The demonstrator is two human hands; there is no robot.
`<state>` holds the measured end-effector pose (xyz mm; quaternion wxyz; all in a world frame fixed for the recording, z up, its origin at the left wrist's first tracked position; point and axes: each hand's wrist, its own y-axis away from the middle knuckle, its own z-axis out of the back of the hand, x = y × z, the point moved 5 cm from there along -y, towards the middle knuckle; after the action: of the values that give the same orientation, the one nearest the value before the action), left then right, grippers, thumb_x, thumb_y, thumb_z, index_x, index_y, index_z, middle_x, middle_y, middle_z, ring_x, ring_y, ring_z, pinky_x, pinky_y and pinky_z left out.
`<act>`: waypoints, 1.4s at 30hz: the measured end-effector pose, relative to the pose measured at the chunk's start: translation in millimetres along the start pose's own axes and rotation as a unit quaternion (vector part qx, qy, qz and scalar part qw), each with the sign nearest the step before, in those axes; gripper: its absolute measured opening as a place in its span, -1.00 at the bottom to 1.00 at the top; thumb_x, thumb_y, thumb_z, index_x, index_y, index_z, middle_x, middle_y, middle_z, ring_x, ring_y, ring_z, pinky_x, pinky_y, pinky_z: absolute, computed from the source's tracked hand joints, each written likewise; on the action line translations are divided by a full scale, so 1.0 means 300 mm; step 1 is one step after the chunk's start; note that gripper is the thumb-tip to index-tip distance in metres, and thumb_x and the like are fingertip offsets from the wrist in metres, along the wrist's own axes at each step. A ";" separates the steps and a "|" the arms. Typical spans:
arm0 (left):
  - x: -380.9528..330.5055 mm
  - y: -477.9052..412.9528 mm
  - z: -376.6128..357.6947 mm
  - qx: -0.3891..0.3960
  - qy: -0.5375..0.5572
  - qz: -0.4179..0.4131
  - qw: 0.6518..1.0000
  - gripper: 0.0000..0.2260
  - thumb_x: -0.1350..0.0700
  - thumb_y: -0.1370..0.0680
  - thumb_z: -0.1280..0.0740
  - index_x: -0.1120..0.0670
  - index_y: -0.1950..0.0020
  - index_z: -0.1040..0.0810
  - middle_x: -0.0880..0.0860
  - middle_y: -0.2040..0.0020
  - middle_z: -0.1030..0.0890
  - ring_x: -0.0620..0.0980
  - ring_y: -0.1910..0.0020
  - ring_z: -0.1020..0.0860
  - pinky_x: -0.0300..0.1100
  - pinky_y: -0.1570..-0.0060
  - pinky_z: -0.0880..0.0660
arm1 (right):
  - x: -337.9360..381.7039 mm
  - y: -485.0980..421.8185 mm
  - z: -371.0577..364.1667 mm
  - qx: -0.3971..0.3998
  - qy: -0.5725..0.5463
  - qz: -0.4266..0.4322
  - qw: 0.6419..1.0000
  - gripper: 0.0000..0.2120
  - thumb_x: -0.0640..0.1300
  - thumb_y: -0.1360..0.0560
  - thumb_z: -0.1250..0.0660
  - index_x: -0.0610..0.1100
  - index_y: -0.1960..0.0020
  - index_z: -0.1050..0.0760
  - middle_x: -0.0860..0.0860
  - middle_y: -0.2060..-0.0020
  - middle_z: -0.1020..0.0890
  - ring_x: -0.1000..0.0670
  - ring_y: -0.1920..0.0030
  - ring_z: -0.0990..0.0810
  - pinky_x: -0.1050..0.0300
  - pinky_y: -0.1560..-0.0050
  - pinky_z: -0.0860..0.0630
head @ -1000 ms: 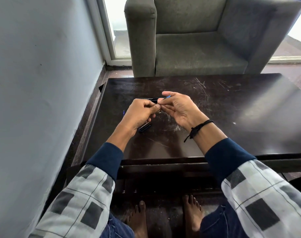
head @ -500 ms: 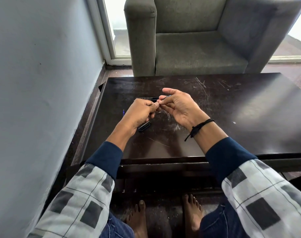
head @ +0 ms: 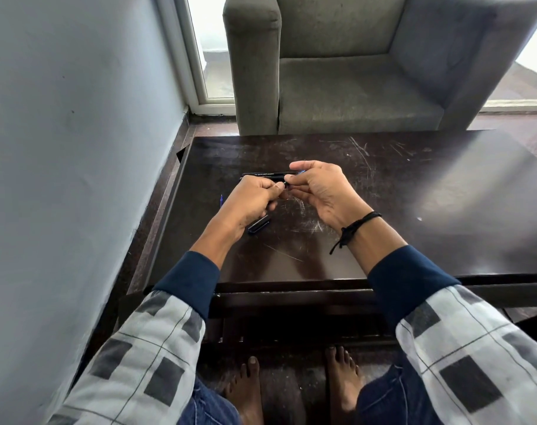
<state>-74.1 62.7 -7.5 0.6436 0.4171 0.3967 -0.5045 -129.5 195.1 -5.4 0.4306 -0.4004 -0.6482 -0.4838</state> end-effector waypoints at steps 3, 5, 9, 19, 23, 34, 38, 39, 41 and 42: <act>-0.001 -0.002 -0.005 0.000 0.002 -0.001 1.000 -0.79 0.08 -0.68 -0.25 0.07 0.10 -0.61 0.00 0.40 -0.47 -0.21 0.55 -0.34 -0.39 0.52 -0.29 | 0.013 0.009 -0.001 0.003 -0.020 0.006 1.000 -0.71 -0.52 -0.44 -0.36 -0.28 -0.10 -0.55 -0.14 0.21 -0.65 -0.02 0.27 -0.67 0.20 0.22 -0.64; -0.001 -0.005 -0.006 -0.001 0.007 -0.002 1.000 -0.82 0.09 -0.67 -0.26 0.05 0.10 -0.57 0.01 0.40 -0.48 -0.19 0.54 -0.34 -0.38 0.52 -0.30 | 0.016 0.012 -0.004 0.001 -0.027 0.004 1.000 -0.69 -0.54 -0.43 -0.33 -0.28 -0.10 -0.55 -0.13 0.22 -0.65 0.02 0.31 -0.65 0.20 0.23 -0.65; 0.001 -0.008 -0.003 -0.007 0.007 -0.002 1.000 -0.86 0.09 -0.66 -0.28 0.04 0.08 -0.56 0.01 0.40 -0.50 -0.18 0.53 -0.36 -0.36 0.51 -0.32 | 0.018 0.014 -0.006 -0.007 -0.027 0.005 1.000 -0.65 -0.56 -0.41 -0.29 -0.28 -0.11 -0.56 -0.14 0.20 -0.65 0.03 0.31 -0.64 0.22 0.23 -0.65; -0.006 -0.002 -0.007 -0.002 0.003 -0.002 1.000 -0.87 0.10 -0.67 -0.27 0.08 0.02 -0.56 0.03 0.40 -0.49 -0.13 0.52 -0.34 -0.36 0.53 -0.29 | 0.022 0.016 0.003 -0.025 -0.010 0.011 1.000 -0.66 -0.56 -0.40 -0.24 -0.26 -0.05 -0.58 -0.17 0.14 -0.64 -0.03 0.19 -0.63 0.05 0.01 -0.66; -0.008 0.002 -0.005 -0.003 0.004 -0.005 1.000 -0.86 0.11 -0.67 -0.25 0.09 -0.08 -0.59 0.02 0.40 -0.50 -0.16 0.52 -0.36 -0.35 0.51 -0.32 | 0.020 0.018 0.005 -0.026 -0.006 0.009 1.000 -0.66 -0.54 -0.41 -0.26 -0.29 -0.10 -0.58 -0.17 0.13 -0.65 0.01 0.26 -0.64 0.10 0.03 -0.66; 0.002 -0.008 0.000 0.001 -0.009 -0.013 1.000 -0.85 0.10 -0.68 -0.23 -0.03 -0.09 -0.60 0.01 0.40 -0.54 -0.16 0.52 -0.39 -0.31 0.48 -0.34 | 0.021 0.014 0.010 -0.031 -0.015 0.018 0.999 -0.68 -0.51 -0.44 -0.29 -0.28 -0.13 -0.56 -0.20 0.07 -0.66 -0.05 0.17 -0.68 0.01 -0.05 -0.67; -0.002 -0.006 0.001 0.000 -0.014 -0.016 1.000 -0.83 0.12 -0.68 -0.21 -0.02 -0.09 -0.60 0.02 0.40 -0.54 -0.16 0.52 -0.39 -0.33 0.49 -0.33 | 0.022 0.008 0.015 -0.043 -0.022 0.023 0.999 -0.72 -0.51 -0.43 -0.32 -0.24 -0.07 -0.56 -0.20 0.07 -0.65 -0.06 0.15 -0.67 0.00 -0.03 -0.68; -0.003 -0.005 0.002 -0.001 -0.017 -0.015 1.000 -0.82 0.13 -0.69 -0.20 -0.02 -0.10 -0.60 0.02 0.39 -0.54 -0.16 0.52 -0.39 -0.33 0.49 -0.33 | 0.022 0.006 0.018 -0.050 -0.021 0.026 0.998 -0.73 -0.50 -0.43 -0.32 -0.23 -0.04 -0.56 -0.19 0.08 -0.65 -0.06 0.15 -0.67 0.01 -0.02 -0.68; -0.004 -0.002 0.008 -0.002 -0.022 -0.012 1.000 -0.82 0.13 -0.68 -0.20 -0.02 -0.08 -0.60 0.03 0.37 -0.55 -0.16 0.51 -0.39 -0.33 0.49 -0.33 | 0.023 0.001 0.030 -0.068 -0.019 0.032 0.997 -0.74 -0.49 -0.43 -0.34 -0.20 -0.01 -0.56 -0.16 0.11 -0.66 -0.03 0.15 -0.67 0.05 0.00 -0.67; -0.005 -0.001 0.012 -0.004 -0.025 -0.011 1.000 -0.82 0.13 -0.68 -0.20 -0.03 -0.07 -0.60 0.03 0.37 -0.55 -0.16 0.50 -0.39 -0.33 0.49 -0.33 | 0.025 -0.002 0.036 -0.076 -0.022 0.035 0.996 -0.74 -0.48 -0.43 -0.35 -0.19 0.00 -0.56 -0.14 0.13 -0.66 -0.01 0.17 -0.67 0.07 0.01 -0.66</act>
<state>-74.4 59.8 -4.8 0.6491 0.3976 0.3873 -0.5202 -134.2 206.3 -0.2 0.4011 -0.4649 -0.6045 -0.5075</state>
